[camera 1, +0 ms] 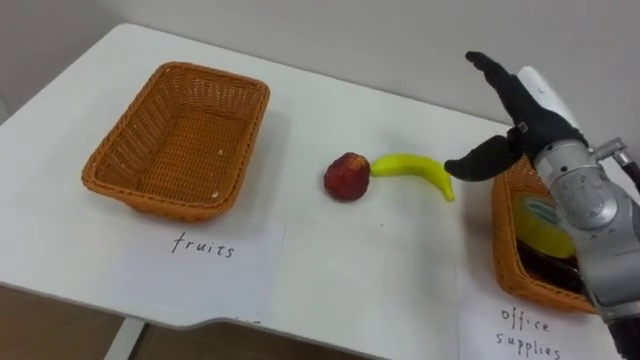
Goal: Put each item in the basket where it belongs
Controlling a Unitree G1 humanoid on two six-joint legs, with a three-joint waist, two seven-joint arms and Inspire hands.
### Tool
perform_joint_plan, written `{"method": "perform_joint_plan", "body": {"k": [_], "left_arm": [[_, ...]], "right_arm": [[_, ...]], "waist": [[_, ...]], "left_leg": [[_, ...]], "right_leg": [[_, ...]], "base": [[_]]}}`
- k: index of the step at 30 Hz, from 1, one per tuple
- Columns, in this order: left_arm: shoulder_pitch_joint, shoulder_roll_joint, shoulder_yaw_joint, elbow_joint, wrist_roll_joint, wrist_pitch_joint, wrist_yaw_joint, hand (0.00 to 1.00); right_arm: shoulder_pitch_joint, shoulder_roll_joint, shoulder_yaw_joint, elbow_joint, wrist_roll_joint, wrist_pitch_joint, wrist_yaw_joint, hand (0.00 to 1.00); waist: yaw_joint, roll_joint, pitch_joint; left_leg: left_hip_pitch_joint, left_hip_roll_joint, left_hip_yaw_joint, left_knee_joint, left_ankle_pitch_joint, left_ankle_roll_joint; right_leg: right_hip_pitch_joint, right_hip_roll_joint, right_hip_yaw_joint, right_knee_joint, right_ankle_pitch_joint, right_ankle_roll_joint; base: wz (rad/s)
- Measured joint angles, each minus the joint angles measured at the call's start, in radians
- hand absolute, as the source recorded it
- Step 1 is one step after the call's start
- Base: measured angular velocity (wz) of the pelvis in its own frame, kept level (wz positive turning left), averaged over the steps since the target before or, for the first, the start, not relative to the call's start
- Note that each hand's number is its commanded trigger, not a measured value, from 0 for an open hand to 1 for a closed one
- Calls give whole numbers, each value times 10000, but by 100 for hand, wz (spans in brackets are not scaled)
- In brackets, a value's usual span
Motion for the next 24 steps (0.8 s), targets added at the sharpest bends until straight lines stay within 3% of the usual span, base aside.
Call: {"method": "perform_joint_plan", "body": {"k": [16,24], "left_arm": [[-177,190,-240,-229,36,-26,-106,0],[-257,201,-319,-257,192,-3,-102,0]], "right_arm": [[-94,0,415,189,-102,62,357,0],[-903,-1,931,1053,-110,66,359,0]], "waist": [[281,-95,27],[329,-201,28]], "left_leg": [[-383,-10,-78,181,4,-2],[-475,-10,-104,197,3,-3]], "right_leg": [[-232,-45,-262,14,0,0],[-264,-53,-333,11,0,0]], "base": [[3],[1]]}}
